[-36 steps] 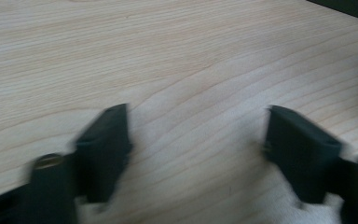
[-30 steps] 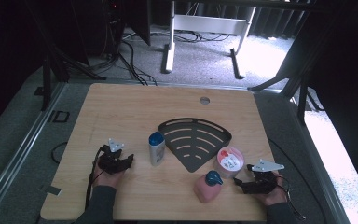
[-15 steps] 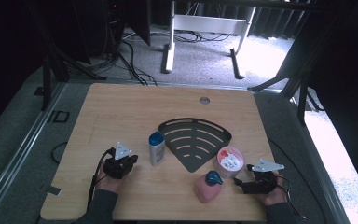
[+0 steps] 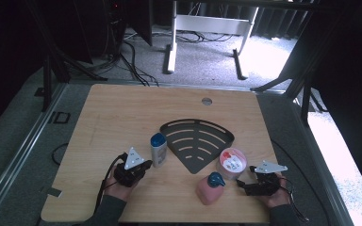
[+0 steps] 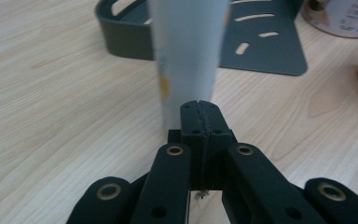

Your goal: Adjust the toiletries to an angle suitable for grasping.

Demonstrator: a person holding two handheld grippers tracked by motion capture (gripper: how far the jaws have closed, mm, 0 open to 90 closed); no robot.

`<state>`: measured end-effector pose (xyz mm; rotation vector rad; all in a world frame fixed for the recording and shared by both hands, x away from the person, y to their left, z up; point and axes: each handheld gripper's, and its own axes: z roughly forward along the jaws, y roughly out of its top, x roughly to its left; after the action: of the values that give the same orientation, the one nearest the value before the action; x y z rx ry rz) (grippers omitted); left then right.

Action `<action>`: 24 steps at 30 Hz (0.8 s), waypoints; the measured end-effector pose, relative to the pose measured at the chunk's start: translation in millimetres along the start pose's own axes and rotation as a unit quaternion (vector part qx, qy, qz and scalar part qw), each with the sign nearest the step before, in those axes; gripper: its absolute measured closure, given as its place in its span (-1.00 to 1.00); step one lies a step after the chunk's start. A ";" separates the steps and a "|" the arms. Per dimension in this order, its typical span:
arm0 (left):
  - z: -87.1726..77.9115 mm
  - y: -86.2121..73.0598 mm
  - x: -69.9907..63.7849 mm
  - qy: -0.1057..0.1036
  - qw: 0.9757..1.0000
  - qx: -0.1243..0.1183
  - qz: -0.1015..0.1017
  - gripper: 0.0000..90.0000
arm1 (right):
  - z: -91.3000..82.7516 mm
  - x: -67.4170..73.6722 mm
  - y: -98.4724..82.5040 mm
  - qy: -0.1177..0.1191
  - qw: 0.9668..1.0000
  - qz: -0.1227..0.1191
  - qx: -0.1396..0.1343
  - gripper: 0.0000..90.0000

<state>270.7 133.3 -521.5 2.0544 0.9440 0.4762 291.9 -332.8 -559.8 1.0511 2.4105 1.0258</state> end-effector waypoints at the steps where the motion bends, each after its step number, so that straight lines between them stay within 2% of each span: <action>1: 0.5 0.7 -1.4 -0.001 1.000 -0.001 0.002 1.00 | 0.0 0.0 0.0 0.000 1.000 0.000 0.000 -0.66; 10: 10.0 5.5 -3.8 0.013 1.000 0.004 0.002 1.00 | 0.0 0.0 0.0 0.000 1.000 0.000 0.000 -0.66; 14: 12.5 5.9 -3.5 0.012 1.000 0.008 0.003 1.00 | 0.0 0.0 0.0 0.000 1.000 0.000 0.000 -0.66; 21: 21.7 10.7 -9.0 0.026 0.999 0.010 0.029 1.00 | 0.0 0.0 0.0 0.000 1.000 0.000 0.000 -0.66; 24: 22.9 11.6 -10.3 0.027 0.999 0.008 0.029 1.00 | 0.1 0.1 0.0 0.000 1.000 0.000 -0.001 -0.66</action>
<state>283.2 109.1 -526.2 2.0976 0.9248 0.5594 291.8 -332.7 -559.8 1.0516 2.4093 1.0269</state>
